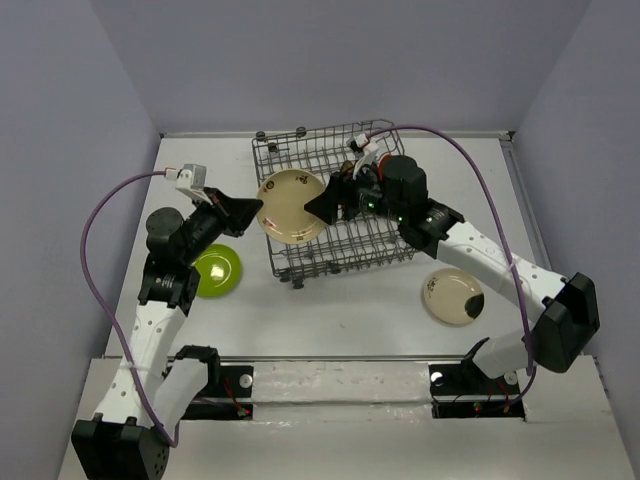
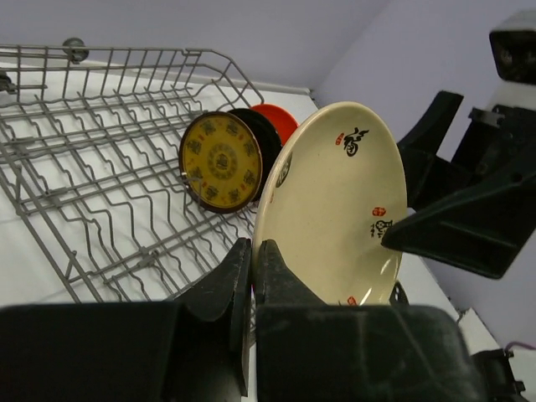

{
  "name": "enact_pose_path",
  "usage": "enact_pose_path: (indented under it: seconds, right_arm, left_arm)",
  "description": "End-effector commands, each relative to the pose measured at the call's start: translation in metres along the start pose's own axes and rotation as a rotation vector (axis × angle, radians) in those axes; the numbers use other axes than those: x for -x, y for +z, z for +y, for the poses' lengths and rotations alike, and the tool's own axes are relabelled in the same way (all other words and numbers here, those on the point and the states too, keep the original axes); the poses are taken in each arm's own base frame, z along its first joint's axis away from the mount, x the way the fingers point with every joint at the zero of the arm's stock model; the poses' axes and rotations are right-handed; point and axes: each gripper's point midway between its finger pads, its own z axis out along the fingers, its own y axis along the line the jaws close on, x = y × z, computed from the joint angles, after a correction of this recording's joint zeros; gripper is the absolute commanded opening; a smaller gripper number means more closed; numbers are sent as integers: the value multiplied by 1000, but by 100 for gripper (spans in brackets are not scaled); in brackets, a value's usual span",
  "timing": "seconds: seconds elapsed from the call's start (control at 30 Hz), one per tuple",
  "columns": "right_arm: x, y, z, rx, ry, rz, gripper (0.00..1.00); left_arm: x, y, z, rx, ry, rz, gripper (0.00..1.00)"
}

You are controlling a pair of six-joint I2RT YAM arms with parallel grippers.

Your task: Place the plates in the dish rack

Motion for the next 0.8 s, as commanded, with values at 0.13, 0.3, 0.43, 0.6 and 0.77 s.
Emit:
enact_pose_path:
  seconds: [0.13,0.3,0.43,0.6,0.77]
  right_arm:
    - [34,1,28,113,2,-80,7]
    - [51,11,-22,-149,-30,-117,7]
    - [46,14,-100,-536,-99,-88,7]
    - [40,5,-176,-951,-224,-36,7]
    - [44,6,-201,-1108,-268,-39,7]
  left_arm:
    - [-2,-12,-16,-50,109,-2,63]
    - [14,-24,5,156,219,-53,99]
    - [30,-43,29,355,261,-144,99]
    - [23,-46,25,324,247,-148,99]
    - [20,-43,23,309,243,-135,99]
